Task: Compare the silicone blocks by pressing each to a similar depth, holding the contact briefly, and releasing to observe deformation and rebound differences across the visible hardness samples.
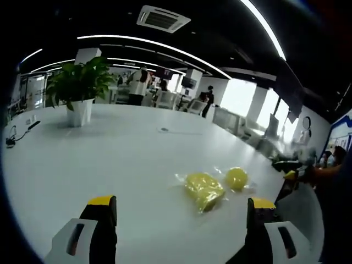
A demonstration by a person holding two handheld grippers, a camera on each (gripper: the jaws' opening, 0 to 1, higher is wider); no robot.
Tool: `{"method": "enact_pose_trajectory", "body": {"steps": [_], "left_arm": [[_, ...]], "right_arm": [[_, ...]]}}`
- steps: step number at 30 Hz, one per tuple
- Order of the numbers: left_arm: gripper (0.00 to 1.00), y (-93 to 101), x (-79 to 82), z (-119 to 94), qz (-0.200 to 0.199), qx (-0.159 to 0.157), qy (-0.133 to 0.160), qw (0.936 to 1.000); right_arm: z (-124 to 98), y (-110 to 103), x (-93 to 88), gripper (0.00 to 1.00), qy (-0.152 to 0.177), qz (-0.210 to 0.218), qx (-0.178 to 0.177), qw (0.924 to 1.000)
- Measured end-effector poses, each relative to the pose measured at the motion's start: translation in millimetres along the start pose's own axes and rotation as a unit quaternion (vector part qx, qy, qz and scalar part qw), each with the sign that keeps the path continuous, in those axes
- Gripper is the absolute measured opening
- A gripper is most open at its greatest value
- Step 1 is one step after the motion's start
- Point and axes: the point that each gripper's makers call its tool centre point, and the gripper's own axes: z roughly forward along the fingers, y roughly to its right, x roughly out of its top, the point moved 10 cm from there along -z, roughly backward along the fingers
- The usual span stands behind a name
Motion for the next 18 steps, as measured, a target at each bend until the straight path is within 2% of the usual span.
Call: {"method": "enact_pose_trajectory", "body": {"steps": [2,8,18], "left_arm": [[1.00,-2.2,-2.8,-1,0.002,0.002,-0.001,1.0000],[1.00,3.6,-4.8,-3,0.009,0.001,-0.001,1.0000],[1.00,6.0,-0.3,-3,0.003,-0.005,0.006,1.0000]], "right_arm": [[-4,3,2.5,0.97,0.012,0.002,-0.001,0.9999],[-9,13,2.1,0.97,0.006,0.009,-0.007,0.9999],[-10,9,2.5,0.97,0.008,0.005,-0.005,0.9999]]}}
